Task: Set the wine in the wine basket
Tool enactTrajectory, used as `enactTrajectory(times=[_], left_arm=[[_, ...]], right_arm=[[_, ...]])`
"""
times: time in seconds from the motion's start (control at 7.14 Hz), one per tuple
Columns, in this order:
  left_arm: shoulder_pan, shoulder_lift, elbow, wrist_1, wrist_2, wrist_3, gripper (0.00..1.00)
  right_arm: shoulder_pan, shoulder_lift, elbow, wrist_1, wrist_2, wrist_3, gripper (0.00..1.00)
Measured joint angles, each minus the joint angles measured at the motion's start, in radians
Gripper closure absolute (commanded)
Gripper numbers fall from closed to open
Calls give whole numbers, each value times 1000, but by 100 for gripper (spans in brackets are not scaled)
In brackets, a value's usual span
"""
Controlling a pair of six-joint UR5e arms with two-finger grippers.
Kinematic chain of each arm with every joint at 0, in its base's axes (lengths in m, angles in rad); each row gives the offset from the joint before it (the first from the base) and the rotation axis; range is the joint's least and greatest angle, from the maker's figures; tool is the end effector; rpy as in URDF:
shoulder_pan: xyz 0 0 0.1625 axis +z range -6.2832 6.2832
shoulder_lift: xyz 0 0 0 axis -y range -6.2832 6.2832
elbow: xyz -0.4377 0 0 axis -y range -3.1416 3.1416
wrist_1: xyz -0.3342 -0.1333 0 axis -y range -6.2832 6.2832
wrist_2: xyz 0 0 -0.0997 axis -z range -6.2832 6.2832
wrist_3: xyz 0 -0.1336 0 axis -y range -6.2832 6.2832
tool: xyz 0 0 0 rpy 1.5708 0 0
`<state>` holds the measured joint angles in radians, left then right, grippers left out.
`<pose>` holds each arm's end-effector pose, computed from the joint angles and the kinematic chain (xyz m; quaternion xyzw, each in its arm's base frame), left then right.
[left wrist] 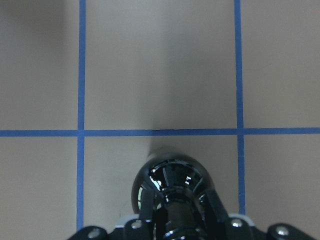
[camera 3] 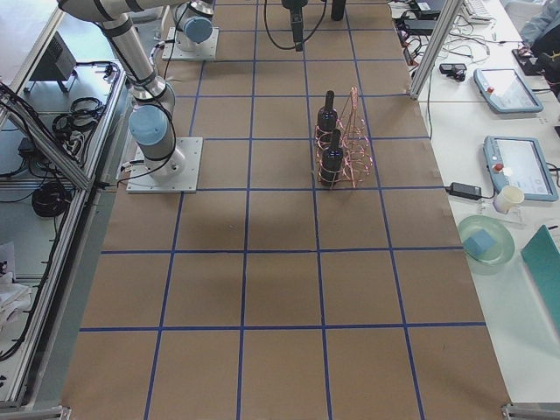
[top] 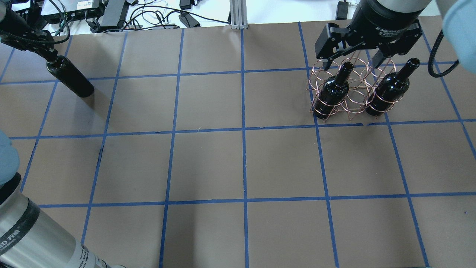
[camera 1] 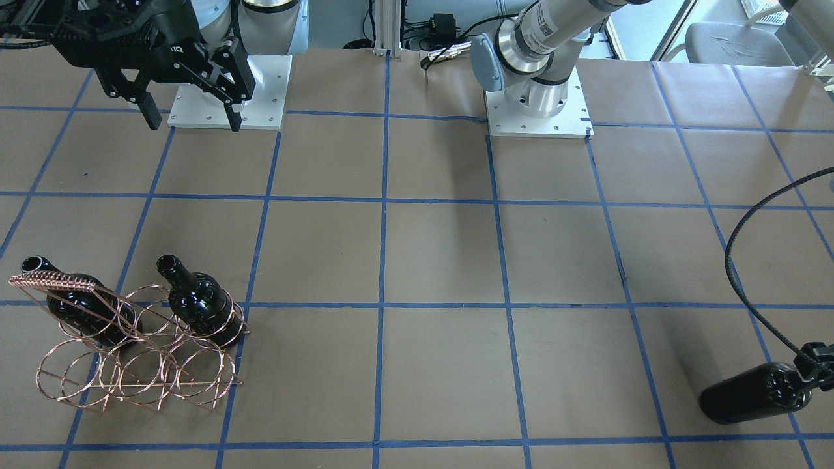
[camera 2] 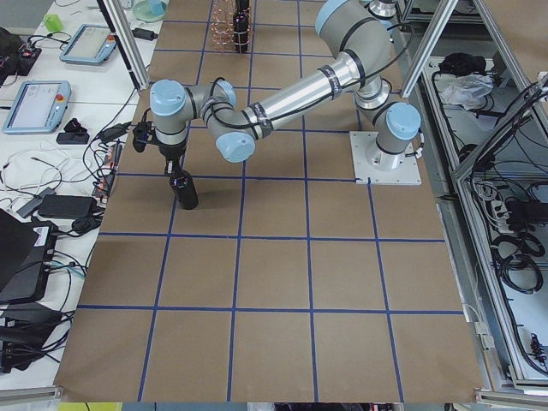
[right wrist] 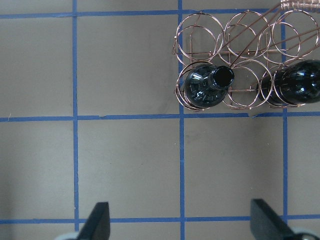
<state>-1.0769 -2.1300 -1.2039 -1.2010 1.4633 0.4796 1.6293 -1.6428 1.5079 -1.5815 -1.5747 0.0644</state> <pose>0.1932 -0.6703 0.3565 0.0023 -0.9946 0.1033 0.0059 0.1570 -0.4092 0.5263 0.0031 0.9973 -0.0727 0.0025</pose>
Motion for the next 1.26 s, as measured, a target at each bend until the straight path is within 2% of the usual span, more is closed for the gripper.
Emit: enactTrajectory(times=[0.14, 0.28, 0.84, 1.26], left_arm=[[0, 0, -1, 0, 0, 0, 94], [0, 1, -2, -1, 0, 0, 100], [-1, 23, -4, -30, 10, -1, 100], [-65, 109, -46, -48, 10, -114, 100]], right_arm=[[1, 0, 0, 0, 1, 0, 0], [1, 1, 0, 0, 2, 0, 0], [1, 0, 0, -2, 7, 0, 0], [1, 1, 0, -3, 7, 0, 0]])
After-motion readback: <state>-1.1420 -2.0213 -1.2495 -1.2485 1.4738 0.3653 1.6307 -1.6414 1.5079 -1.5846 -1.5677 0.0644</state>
